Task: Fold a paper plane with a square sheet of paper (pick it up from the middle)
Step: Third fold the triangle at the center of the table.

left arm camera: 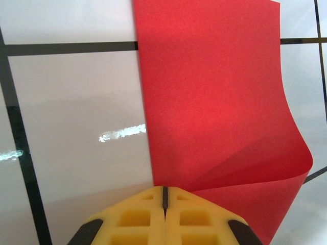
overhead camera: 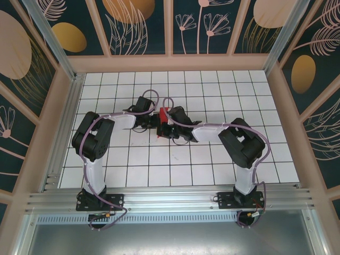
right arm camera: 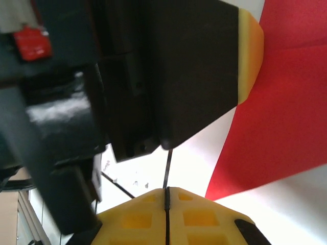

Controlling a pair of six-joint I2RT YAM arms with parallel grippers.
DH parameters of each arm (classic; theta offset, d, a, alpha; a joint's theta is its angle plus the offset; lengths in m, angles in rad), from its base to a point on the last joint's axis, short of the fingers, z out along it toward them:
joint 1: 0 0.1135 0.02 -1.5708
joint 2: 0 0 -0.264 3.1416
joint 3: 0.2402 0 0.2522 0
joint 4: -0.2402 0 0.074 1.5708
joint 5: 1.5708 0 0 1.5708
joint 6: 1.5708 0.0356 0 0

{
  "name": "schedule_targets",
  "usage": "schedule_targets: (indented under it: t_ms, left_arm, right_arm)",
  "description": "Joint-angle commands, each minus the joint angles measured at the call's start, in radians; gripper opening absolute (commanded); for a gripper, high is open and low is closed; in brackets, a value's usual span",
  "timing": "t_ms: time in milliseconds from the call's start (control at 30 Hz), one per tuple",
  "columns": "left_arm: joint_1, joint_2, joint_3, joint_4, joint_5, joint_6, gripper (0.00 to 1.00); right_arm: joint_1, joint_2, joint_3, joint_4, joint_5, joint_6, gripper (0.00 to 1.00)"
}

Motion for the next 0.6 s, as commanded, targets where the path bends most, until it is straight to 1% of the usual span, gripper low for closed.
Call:
schedule_targets:
  t_ms: [0, 267, 567]
  left_arm:
    - [-0.002, 0.031, -0.028, -0.028, -0.043, 0.002, 0.0]
    - [-0.001, 0.03, -0.034, -0.023, -0.048, -0.01, 0.0]
    - [-0.002, 0.024, -0.043, -0.019, -0.054, -0.019, 0.0]
  right_arm:
    - [0.006, 0.047, -0.021, 0.071, -0.018, 0.03, 0.08]
    - [0.008, 0.09, -0.02, 0.07, -0.001, 0.031, 0.07]
    - [0.014, 0.134, 0.017, -0.047, 0.055, 0.019, 0.07]
